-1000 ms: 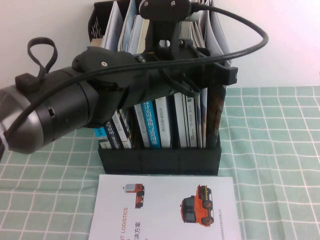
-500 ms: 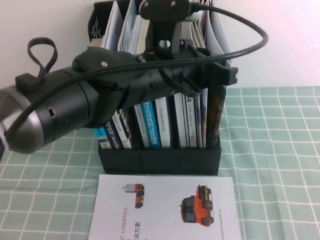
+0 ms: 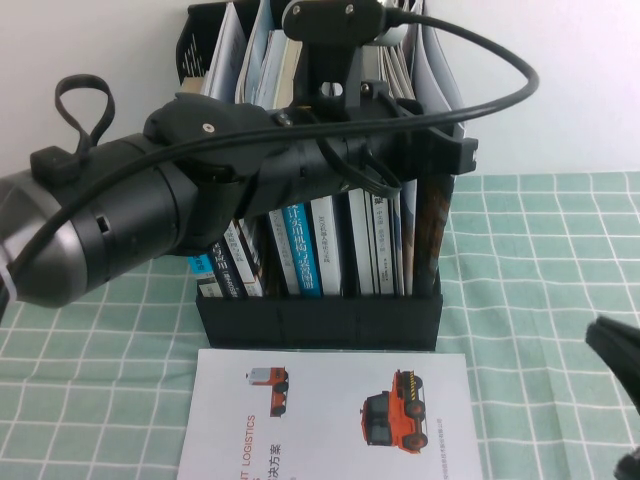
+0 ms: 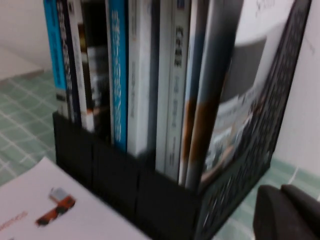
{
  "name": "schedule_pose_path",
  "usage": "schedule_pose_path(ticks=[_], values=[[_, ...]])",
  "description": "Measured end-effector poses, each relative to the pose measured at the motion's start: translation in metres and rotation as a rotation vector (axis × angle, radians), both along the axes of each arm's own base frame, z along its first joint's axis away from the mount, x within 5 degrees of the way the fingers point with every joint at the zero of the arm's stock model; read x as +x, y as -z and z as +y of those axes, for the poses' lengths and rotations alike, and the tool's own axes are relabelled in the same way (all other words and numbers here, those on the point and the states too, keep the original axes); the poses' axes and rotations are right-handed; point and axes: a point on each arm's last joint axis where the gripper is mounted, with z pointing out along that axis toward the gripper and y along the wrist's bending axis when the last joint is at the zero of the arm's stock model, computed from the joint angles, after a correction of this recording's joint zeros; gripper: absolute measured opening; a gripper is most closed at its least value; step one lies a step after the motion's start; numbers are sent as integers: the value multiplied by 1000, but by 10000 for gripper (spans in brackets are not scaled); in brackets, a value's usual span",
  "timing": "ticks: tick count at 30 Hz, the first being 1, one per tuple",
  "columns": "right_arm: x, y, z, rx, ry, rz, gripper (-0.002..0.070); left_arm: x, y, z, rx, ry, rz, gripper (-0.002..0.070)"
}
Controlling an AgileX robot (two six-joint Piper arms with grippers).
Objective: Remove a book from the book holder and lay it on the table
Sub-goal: Pick up the right side book from the book shelf
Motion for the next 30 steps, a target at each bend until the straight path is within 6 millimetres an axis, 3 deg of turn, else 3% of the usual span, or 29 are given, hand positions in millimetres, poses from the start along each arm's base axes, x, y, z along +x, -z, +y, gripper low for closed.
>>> schedule_pose_path(ticks=[5, 9, 12, 16, 18, 23, 30], values=[[19, -4, 11, 32, -22, -222, 5, 0, 0, 0, 0, 6, 3, -3], [46, 4, 24, 58, -38, -222, 32, -1, 0, 0, 0, 8, 3, -3], [67, 18, 38, 22, -83, -172, 153, -1, 0, 0, 0, 8, 3, -3], [90, 37, 49, -8, -95, -109, 395, -1, 0, 0, 0, 8, 3, -3], [99, 40, 52, -4, -78, -99, 448, -1, 0, 0, 0, 8, 3, -3], [118, 38, 60, 11, -65, -116, 480, -1, 0, 0, -1, 8, 5, -3], [143, 32, 65, 54, -3, -146, 449, -1, 0, 0, -1, 8, 5, -3]])
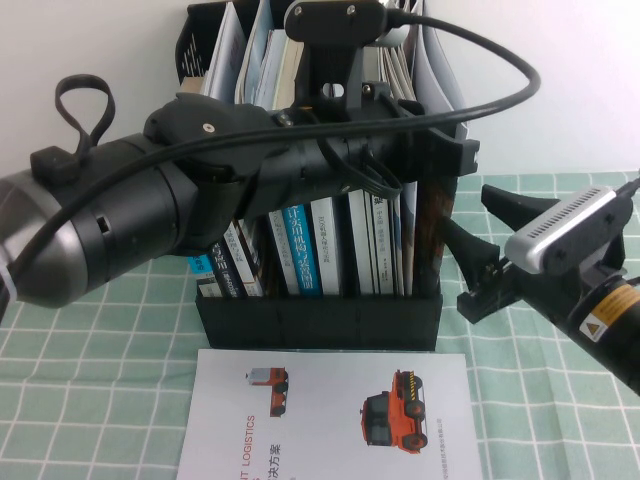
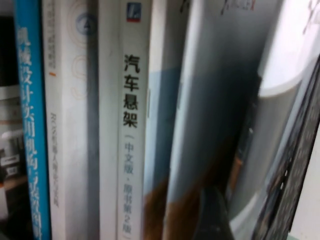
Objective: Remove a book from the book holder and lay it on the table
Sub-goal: Pick up the right side book from the book shelf
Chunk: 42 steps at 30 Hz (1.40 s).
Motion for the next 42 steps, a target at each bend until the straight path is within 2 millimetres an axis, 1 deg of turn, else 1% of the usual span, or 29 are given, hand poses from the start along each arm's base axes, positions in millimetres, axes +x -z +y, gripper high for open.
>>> schedule_pose_path(ticks=[6, 14, 16, 17, 18, 20, 22, 25, 29, 33, 38, 42], values=[[12, 3, 5, 7, 2, -3, 433, 0, 0, 0, 0, 0, 0, -3], [26, 11, 12, 6, -2, 0, 328, 0, 0, 0, -1, 0, 1, -2], [27, 16, 13, 2, -6, 10, 287, 0, 0, 0, -1, 0, 1, -2], [27, 17, 13, 2, -9, 13, 252, 0, 0, 0, 0, 0, 0, -2], [27, 17, 13, 6, -11, 15, 214, 0, 0, 0, 0, 0, -1, -2], [27, 18, 14, 28, -15, 30, 106, 0, 0, 0, 0, 0, -1, -2], [27, 18, 15, 53, -17, 48, 59, 0, 0, 0, 0, 0, -1, -2], [26, 17, 15, 71, -18, 66, 34, 0, 0, 0, -1, 1, 1, -2], [24, 5, 15, 77, -14, 55, 28, -1, 0, -1, -1, 18, 9, -3], [22, -19, 9, 117, 31, 0, 27, -6, -3, -1, -7, 47, 12, -2], [16, -48, 2, 159, 67, -90, 23, -24, -27, 4, -63, 112, 1, -2], [8, -73, -4, 175, 83, -174, 20, -46, -51, 11, -103, 201, -21, -2]])
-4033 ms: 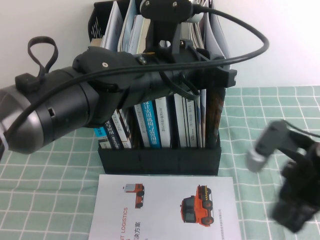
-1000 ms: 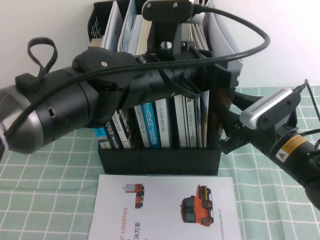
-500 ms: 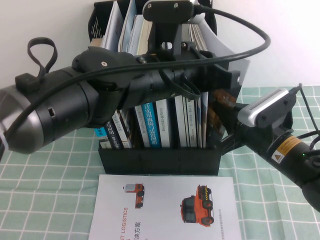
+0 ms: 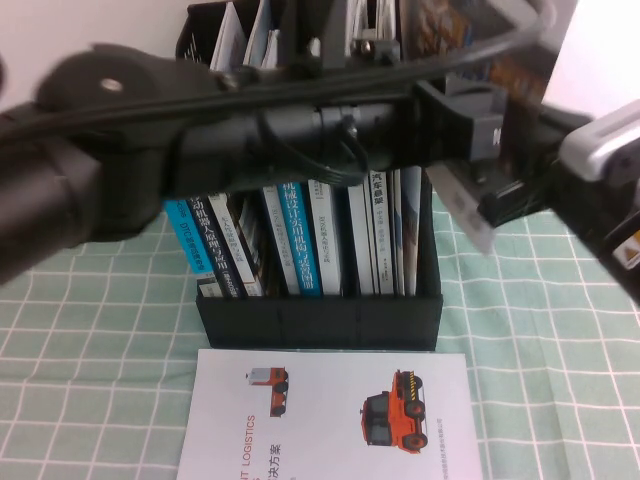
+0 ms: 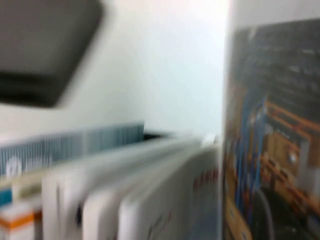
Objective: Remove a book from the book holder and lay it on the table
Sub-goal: Pick up the right side book from the book shelf, then place the picked book on the book
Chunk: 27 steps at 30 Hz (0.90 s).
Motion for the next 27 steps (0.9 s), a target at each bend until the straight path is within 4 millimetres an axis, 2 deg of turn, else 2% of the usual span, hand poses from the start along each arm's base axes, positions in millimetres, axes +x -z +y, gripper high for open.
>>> schedule_pose_path(ticks=[5, 9, 15, 22, 27], values=[[-18, -38, -10, 50, 15, -115, 19, -33, -39, 20, -56, 45, -71, -3], [-39, -69, -19, 83, 12, -213, 18, -59, -66, 45, -21, 7, -187, -3], [-85, -115, -32, 51, -42, -359, 18, -87, -80, 89, 209, -150, -279, -2], [-119, -126, -32, -25, -206, -279, 18, -101, -73, 145, 482, -497, -129, -3], [-131, -117, -22, -63, -384, -156, 18, -122, -69, 175, 445, -654, -108, -2]])
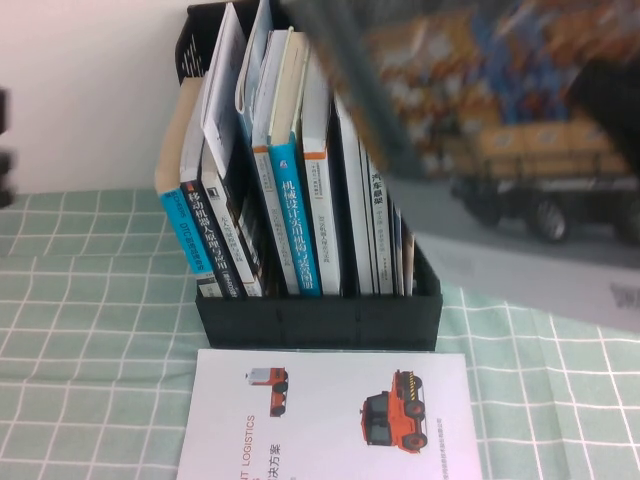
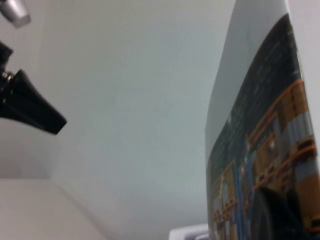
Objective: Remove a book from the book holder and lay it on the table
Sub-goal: Place the picked book on the book
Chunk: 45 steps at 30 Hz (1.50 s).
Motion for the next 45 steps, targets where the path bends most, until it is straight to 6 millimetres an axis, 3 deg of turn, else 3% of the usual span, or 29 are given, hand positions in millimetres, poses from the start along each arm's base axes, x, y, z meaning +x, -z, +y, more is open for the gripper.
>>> schedule_pose_path(ticks=[8, 15, 20, 24, 34, 45], values=[[-6, 24, 20, -222, -64, 119, 18, -48, 50, 37, -181, -68, -8, -2], [4, 61, 49, -444, -152, 179, 18, -54, 107, 38, -304, -96, 69, -2], [20, 99, 71, -596, -211, 231, 18, -53, 133, 35, -384, -106, 97, -2], [36, 113, 89, -701, -211, 198, 18, -51, 143, 32, -396, -101, 106, -2], [82, 123, 131, -883, -252, 42, 18, -50, 145, 31, -387, -98, 99, -2], [92, 139, 140, -970, -293, 56, 18, -50, 145, 31, -388, -98, 98, -2]])
